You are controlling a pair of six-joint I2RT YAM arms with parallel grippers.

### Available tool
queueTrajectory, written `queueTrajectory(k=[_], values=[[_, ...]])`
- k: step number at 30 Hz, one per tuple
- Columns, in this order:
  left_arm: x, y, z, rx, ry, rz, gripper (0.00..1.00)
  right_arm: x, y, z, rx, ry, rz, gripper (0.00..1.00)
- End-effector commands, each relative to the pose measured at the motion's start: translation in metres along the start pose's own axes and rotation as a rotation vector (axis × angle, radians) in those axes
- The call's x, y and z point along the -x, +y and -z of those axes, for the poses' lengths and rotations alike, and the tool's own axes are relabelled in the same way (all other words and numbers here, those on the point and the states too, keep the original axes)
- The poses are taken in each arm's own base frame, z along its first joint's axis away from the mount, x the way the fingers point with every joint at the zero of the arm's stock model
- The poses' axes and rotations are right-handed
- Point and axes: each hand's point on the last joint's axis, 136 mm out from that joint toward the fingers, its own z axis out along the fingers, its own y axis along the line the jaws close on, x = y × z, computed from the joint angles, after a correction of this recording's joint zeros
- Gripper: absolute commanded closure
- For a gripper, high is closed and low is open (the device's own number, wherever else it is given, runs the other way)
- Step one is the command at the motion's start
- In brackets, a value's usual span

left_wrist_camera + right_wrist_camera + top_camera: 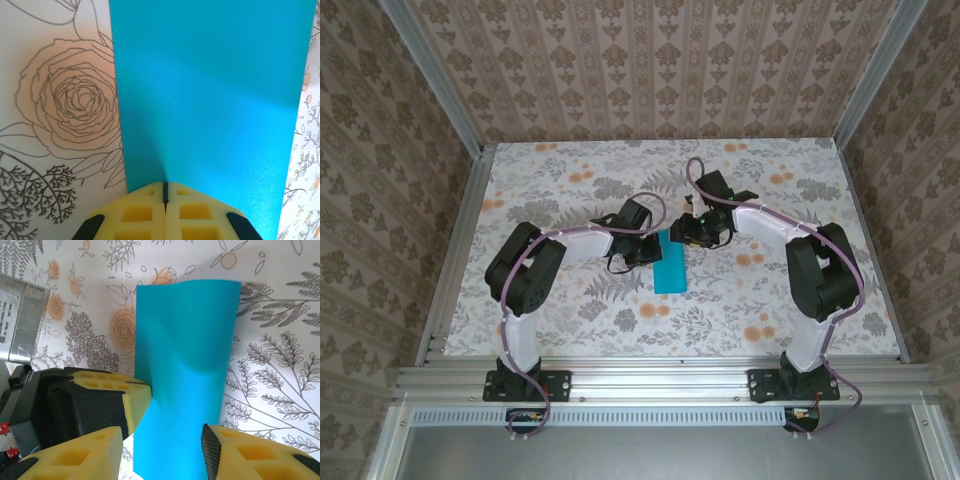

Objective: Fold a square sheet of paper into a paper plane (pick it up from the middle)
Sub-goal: Hold the square sheet of paper at the center of the table.

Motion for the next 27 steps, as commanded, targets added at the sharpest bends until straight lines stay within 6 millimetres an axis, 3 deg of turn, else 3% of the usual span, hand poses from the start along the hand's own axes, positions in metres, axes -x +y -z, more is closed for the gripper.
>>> queueTrajectory(k=[1, 6, 15, 27], values=[[-0.019, 0.026, -0.013, 0.1, 0.073, 0.013, 0.95, -0.015, -0.008, -0.013, -0.015, 0.066, -0.009, 0.52], [-0.016, 0.02, -0.012, 0.083, 0.068, 0.008, 0.94, -0.023, -0.034, -0.024, -0.131, 0.113, -0.007, 0.5], [-0.014, 0.017, -0.012, 0.075, 0.067, 0.006, 0.94, -0.034, -0.033, -0.042, -0.085, 0.195, 0.0, 0.49], [-0.009, 0.008, -0.009, 0.049, 0.057, -0.001, 0.92, -0.038, -0.046, -0.049, -0.137, 0.215, -0.006, 0.57]])
